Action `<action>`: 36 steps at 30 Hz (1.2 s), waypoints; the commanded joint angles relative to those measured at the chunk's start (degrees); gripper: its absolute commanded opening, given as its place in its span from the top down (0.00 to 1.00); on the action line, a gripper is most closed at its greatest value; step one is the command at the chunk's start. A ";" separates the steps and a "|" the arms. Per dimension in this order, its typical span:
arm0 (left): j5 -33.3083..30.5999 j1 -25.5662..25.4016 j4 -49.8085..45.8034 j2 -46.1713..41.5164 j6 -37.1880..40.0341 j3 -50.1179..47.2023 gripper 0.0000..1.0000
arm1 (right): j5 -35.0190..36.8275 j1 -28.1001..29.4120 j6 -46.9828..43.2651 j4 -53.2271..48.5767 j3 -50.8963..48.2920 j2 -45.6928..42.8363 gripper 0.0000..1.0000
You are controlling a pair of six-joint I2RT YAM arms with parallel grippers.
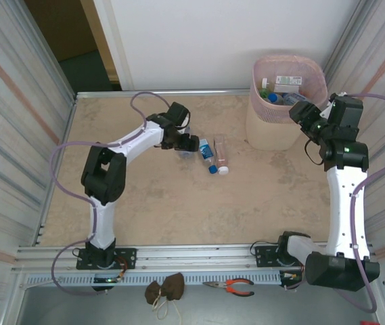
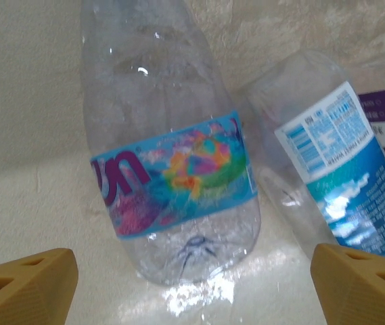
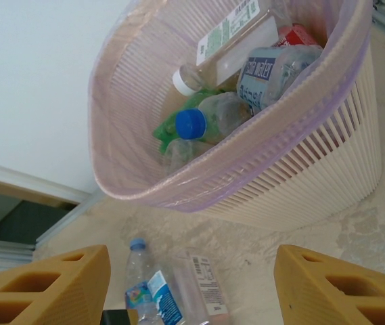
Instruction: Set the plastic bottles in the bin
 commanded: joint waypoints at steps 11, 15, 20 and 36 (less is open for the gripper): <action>0.03 2.30 -1.76 8.73 0.73 6.55 0.10 | 0.56 -0.51 -0.95 0.36 -1.56 -1.33 0.36; -0.58 2.50 -1.88 10.00 0.96 6.34 0.12 | 0.32 -0.52 -0.59 0.95 -2.39 -1.33 0.36; -0.70 2.49 -1.86 10.87 1.38 6.23 0.16 | 0.20 -0.51 -0.63 1.12 -2.77 -1.34 0.37; 0.32 2.48 1.82 2.41 2.04 -0.44 0.29 | -1.10 -0.52 -0.59 2.08 -3.07 -2.86 0.36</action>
